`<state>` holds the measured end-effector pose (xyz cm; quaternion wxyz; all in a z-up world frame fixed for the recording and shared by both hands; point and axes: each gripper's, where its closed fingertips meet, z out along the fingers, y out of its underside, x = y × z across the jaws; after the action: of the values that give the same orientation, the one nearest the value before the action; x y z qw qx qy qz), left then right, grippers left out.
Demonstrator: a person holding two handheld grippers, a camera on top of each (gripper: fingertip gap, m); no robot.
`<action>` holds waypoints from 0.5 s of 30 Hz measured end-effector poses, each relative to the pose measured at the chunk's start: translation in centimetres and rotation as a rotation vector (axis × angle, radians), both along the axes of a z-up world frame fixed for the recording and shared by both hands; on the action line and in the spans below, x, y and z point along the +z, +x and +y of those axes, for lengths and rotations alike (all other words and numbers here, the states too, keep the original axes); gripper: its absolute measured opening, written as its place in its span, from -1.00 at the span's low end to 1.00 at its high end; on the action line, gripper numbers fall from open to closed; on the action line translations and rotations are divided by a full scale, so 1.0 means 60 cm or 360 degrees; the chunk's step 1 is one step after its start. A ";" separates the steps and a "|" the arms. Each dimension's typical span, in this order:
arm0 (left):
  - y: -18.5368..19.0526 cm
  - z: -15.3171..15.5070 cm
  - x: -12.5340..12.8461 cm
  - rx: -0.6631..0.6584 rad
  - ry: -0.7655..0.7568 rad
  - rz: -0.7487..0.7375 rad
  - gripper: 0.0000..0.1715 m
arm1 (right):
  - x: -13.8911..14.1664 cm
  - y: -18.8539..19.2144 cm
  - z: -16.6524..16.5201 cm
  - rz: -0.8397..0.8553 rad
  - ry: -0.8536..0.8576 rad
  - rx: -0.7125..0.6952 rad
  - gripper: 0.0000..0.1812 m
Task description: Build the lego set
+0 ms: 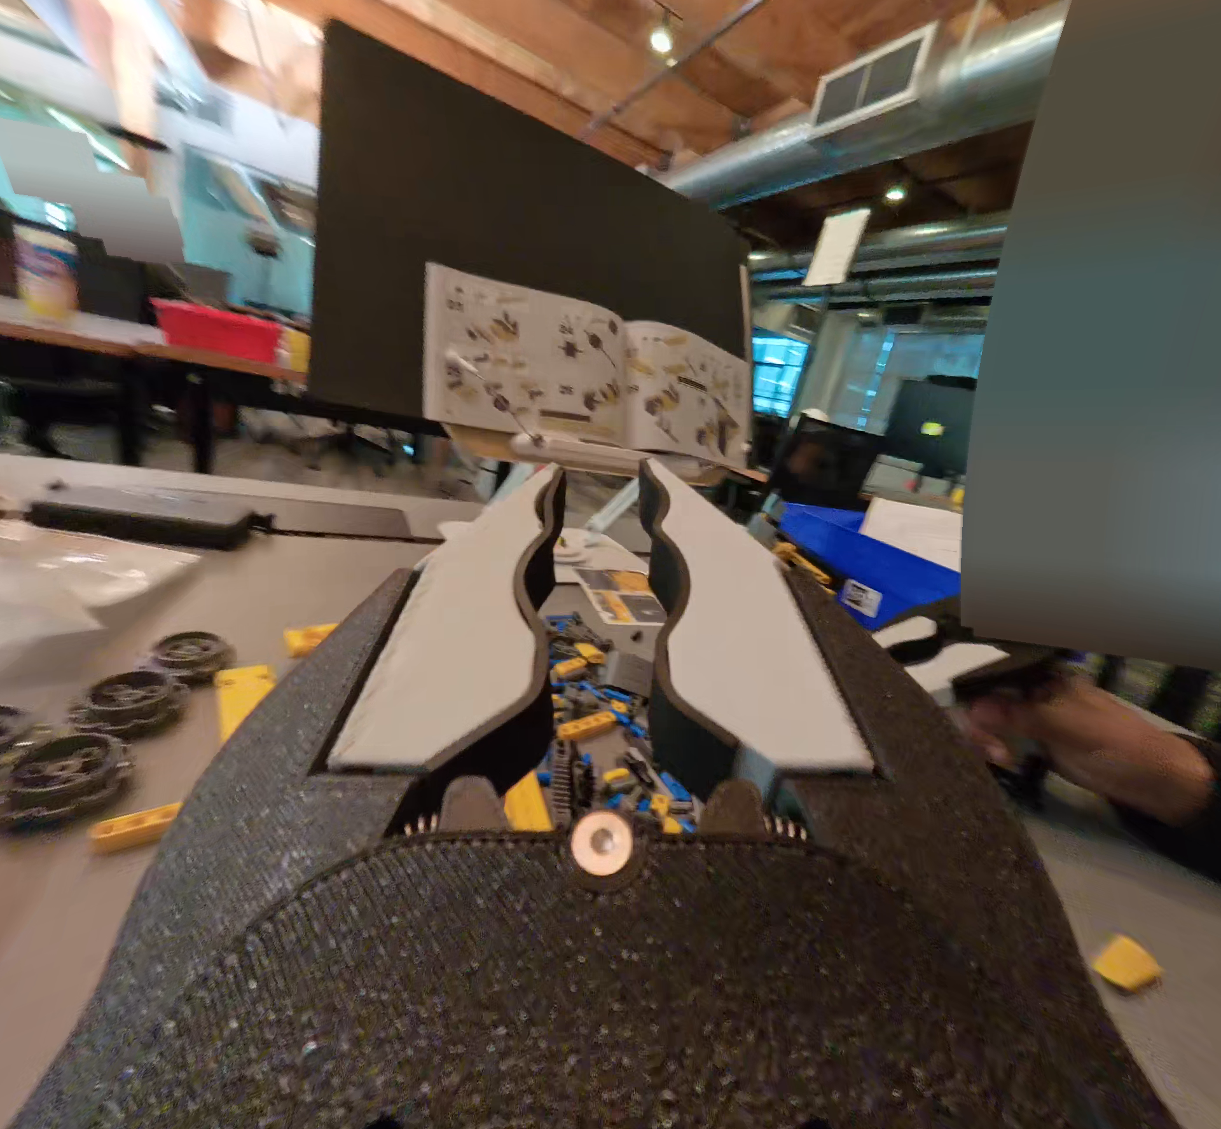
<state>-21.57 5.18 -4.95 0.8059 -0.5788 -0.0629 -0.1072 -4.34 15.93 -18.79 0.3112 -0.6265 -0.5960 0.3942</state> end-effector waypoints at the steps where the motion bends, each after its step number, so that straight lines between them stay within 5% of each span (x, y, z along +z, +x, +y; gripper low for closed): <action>1: -0.001 -0.003 0.001 0.0035 0.0005 0.0024 -0.83 | 0.001 0.000 0.000 0.0006 0.0012 -0.0004 -0.75; 15: -0.014 -0.010 -0.002 -0.0035 0.0022 -0.0103 -0.74 | -0.002 0.003 0.016 -0.0015 -0.0028 -0.0105 -0.73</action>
<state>-22.44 4.55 -5.09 0.8063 -0.5701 -0.0817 -0.1351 -4.18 16.90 -18.93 0.3156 -0.6504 -0.5730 0.3860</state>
